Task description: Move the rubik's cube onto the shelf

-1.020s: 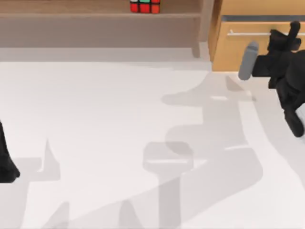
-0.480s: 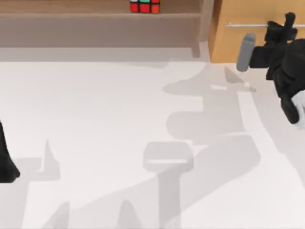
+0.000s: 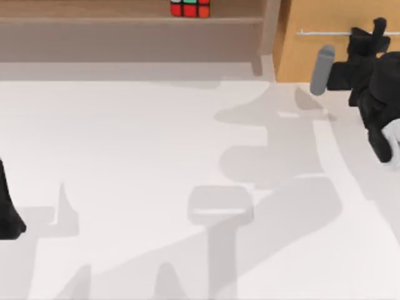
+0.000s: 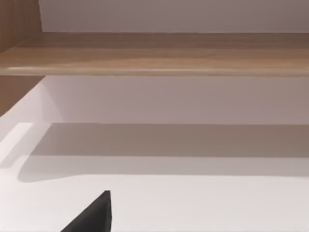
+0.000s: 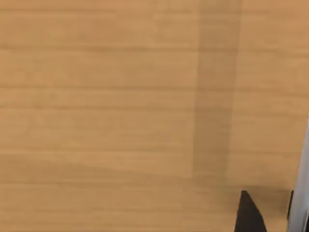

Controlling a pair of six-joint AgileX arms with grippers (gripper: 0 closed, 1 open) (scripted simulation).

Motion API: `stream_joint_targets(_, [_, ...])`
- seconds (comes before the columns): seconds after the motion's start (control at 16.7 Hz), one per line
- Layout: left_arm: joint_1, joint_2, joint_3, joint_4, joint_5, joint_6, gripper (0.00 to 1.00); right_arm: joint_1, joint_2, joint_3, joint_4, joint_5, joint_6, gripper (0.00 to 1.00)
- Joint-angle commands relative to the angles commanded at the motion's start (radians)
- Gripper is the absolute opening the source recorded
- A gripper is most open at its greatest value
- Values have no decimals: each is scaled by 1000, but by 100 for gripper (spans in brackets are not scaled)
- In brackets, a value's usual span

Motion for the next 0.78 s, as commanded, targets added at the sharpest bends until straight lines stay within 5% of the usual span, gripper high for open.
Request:
stream_joint_targets(0.42, [0, 0, 0, 0, 0, 0, 100, 0, 0, 0, 0, 0, 0, 98])
stream_joint_targets(0.78, [0, 0, 0, 0, 0, 0, 100, 0, 0, 0, 0, 0, 0, 100])
